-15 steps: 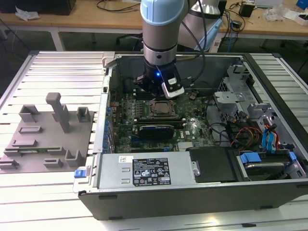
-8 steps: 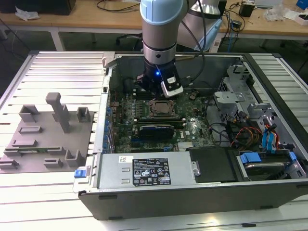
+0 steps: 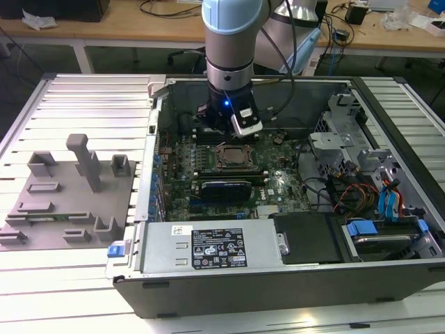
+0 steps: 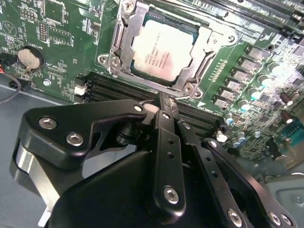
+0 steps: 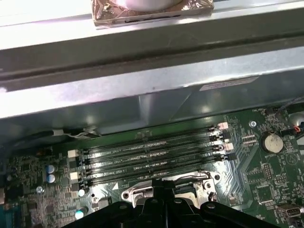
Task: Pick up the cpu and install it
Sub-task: 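Install the first cpu locking lever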
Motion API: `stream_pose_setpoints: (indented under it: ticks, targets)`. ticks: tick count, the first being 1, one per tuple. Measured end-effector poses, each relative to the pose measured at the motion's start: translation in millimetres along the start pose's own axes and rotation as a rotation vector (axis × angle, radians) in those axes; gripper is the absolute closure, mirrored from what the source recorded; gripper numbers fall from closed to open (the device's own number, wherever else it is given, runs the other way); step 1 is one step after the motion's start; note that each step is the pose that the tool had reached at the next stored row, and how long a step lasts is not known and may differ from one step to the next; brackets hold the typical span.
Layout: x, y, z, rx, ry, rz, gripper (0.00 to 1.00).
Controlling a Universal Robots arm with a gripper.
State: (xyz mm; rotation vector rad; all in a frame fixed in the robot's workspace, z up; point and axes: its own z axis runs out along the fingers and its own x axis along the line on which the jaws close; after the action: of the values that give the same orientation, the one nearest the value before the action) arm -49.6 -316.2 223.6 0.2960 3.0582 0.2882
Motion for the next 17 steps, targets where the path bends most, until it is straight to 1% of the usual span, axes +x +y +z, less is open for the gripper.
stream_pose_setpoints:
  ticks: [2, 6, 8, 9, 10, 14, 17]
  targets:
    - [-0.1, 0.1, 1.3, 0.0002, -0.0029, 0.015, 0.89]
    - [-0.1, 0.1, 1.2, -0.0033, -0.0024, 0.017, 0.89]
    - [-0.1, 0.4, -0.4, -0.0162, 0.0, 0.018, 0.89]
    - [-0.2, 0.5, -0.5, -0.0274, 0.0023, 0.018, 0.89]
    - [-0.2, 0.5, -0.5, -0.0314, 0.003, 0.019, 0.89]
    - [-4.9, 2.4, 0.1, -0.0316, 0.0031, 0.019, 0.89]
    - [-5.1, 5.0, 0.6, -0.0335, 0.0035, 0.019, 0.89]
